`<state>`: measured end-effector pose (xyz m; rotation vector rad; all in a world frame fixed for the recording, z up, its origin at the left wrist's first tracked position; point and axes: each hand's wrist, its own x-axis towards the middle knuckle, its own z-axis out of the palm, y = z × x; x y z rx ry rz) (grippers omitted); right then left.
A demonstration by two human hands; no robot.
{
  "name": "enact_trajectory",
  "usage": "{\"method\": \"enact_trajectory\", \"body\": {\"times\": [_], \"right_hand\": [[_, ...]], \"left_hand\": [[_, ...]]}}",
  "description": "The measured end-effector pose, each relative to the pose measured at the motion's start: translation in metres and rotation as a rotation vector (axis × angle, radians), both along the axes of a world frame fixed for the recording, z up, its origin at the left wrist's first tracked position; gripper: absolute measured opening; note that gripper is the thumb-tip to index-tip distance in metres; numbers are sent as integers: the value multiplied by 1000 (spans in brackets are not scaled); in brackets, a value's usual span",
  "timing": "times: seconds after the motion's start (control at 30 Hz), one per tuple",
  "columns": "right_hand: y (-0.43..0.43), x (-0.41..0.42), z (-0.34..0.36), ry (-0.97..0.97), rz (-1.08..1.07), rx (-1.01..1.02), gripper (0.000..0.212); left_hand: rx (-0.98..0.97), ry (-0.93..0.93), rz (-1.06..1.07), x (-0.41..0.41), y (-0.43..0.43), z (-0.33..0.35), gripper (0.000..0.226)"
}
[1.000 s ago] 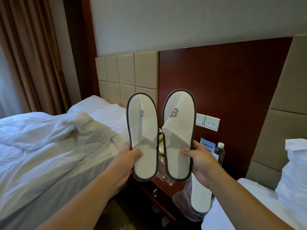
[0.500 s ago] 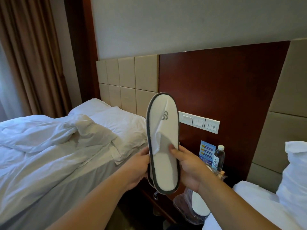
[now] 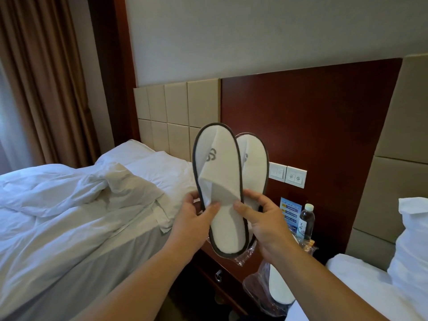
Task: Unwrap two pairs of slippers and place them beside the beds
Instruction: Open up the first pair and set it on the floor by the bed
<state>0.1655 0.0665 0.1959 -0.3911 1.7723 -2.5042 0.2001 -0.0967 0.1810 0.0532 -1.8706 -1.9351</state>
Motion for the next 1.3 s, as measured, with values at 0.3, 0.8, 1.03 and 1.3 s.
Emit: {"method": "enact_trajectory", "body": {"times": [0.3, 0.8, 1.03, 1.3], "right_hand": [[30, -19, -4, -60, -45, -51, 31], [11, -9, -11, -61, -34, 16, 20], [-6, 6, -9, 173, -1, 199, 11], [-17, 10, -12, 285, -227, 434, 12]], "left_hand": [[213, -27, -33, -7, -37, -10, 32], [238, -59, -99, -5, -20, -14, 33], [-39, -109, 147, 0, -3, -3, 25], [-474, -5, 148, 13, 35, 8, 31]]}}
